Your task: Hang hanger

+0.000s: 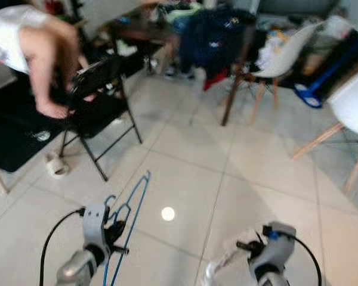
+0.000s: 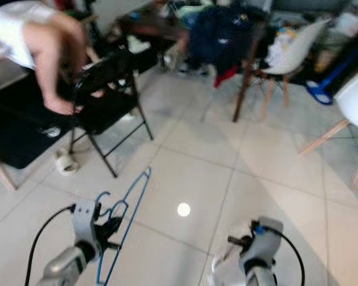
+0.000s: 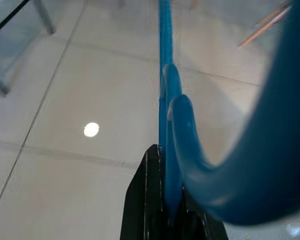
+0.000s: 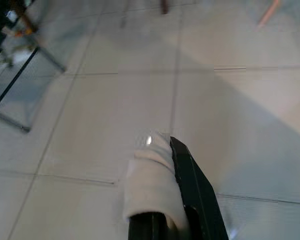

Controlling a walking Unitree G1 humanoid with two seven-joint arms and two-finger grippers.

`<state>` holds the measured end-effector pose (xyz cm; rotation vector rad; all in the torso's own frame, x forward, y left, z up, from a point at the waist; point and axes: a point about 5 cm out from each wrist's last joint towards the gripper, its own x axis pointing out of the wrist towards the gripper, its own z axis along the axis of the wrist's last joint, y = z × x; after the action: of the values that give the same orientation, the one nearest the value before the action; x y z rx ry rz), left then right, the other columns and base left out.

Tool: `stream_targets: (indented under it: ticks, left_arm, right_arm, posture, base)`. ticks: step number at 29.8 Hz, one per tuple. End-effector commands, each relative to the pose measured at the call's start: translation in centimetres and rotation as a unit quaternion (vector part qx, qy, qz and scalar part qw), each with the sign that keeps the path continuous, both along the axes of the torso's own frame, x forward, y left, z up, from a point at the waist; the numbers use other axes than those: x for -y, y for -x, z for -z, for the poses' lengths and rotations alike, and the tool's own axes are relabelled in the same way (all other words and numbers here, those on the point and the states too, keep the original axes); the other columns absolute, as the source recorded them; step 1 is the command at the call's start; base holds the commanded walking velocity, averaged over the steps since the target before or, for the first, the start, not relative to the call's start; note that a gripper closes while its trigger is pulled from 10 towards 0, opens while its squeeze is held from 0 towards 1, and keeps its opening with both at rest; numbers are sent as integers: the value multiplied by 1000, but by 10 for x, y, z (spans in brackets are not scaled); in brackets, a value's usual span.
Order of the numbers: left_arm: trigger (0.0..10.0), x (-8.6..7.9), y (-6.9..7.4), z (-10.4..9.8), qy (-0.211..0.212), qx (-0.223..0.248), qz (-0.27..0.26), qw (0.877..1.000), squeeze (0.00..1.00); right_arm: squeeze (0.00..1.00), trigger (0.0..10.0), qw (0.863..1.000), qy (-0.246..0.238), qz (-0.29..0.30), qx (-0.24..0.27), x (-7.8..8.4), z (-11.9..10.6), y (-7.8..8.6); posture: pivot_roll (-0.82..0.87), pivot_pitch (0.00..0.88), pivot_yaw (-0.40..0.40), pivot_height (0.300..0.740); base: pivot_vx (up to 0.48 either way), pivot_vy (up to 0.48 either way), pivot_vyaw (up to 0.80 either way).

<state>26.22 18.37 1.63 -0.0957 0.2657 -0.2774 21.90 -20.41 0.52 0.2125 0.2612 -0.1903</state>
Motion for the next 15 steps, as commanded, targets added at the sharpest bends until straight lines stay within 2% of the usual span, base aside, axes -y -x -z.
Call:
stream_targets:
  ticks: [1, 13, 15]
  left_arm:
    - [10000, -5, 5, 6, 4, -10, -17, 1000, 0]
    - [10000, -7, 2, 14, 4, -25, -25, 999, 0]
    - [10000, -9, 3, 16, 2, -30, -27, 999, 0]
  right_arm:
    - [0, 10000, 1000, -2, -2, 10, -2, -2, -1]
    - [0, 10000, 1000, -7, 2, 11, -1, -1, -1]
    - [0, 10000, 1000, -7, 2, 13, -1, -1, -1]
  posture:
    - [-23, 103, 4, 740]
    - [-23, 108, 5, 740]
    - [-26, 108, 5, 740]
  base:
    - [480, 0, -800]
    - [480, 0, -800]
    - [480, 0, 0]
